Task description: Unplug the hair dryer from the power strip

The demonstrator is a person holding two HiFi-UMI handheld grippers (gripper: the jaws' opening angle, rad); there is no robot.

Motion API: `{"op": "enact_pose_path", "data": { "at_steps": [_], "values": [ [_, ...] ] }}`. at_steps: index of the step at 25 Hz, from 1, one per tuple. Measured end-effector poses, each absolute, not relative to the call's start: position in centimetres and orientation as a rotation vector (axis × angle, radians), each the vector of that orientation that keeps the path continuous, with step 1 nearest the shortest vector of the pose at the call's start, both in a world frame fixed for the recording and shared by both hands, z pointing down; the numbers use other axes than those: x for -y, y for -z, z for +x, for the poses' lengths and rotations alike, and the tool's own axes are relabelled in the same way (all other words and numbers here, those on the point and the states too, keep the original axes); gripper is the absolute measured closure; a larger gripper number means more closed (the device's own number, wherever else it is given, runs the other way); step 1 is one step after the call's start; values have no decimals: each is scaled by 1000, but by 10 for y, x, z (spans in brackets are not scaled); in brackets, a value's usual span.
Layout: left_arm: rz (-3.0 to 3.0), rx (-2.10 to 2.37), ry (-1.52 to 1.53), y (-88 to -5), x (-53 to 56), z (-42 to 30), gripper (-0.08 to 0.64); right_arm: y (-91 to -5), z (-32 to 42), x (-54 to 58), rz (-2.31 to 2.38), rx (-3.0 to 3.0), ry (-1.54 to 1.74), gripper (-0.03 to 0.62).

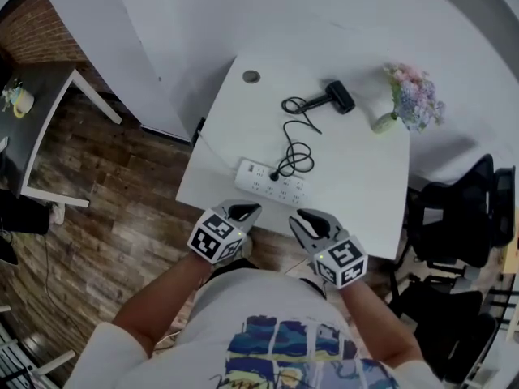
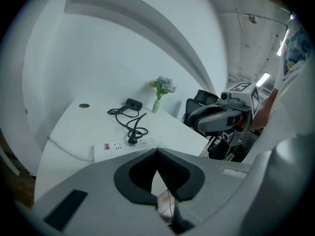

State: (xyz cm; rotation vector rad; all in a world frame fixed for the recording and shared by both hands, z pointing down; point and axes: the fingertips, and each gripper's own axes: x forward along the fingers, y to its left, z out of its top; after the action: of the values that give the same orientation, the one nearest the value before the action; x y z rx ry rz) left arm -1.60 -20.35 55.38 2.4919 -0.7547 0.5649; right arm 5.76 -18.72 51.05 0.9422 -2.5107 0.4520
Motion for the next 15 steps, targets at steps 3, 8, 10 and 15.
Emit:
{"op": "enact_pose_path", "data": {
  "at_steps": [3, 8, 10, 15],
  "values": [
    [2504, 715, -596, -563, 215, -22, 557, -523, 49, 201, 978, 2486, -482, 500],
    [2512, 668, -642, -580, 232, -28, 558, -542, 44, 221, 1035, 2430, -527, 500],
    [2511, 658, -658, -587, 240, -30, 558, -548, 44, 230, 1057, 2410, -543, 500],
    [2499, 651, -694, -602, 256, -30, 558, -566, 44, 251, 1074, 2362, -561, 500]
  ]
}}
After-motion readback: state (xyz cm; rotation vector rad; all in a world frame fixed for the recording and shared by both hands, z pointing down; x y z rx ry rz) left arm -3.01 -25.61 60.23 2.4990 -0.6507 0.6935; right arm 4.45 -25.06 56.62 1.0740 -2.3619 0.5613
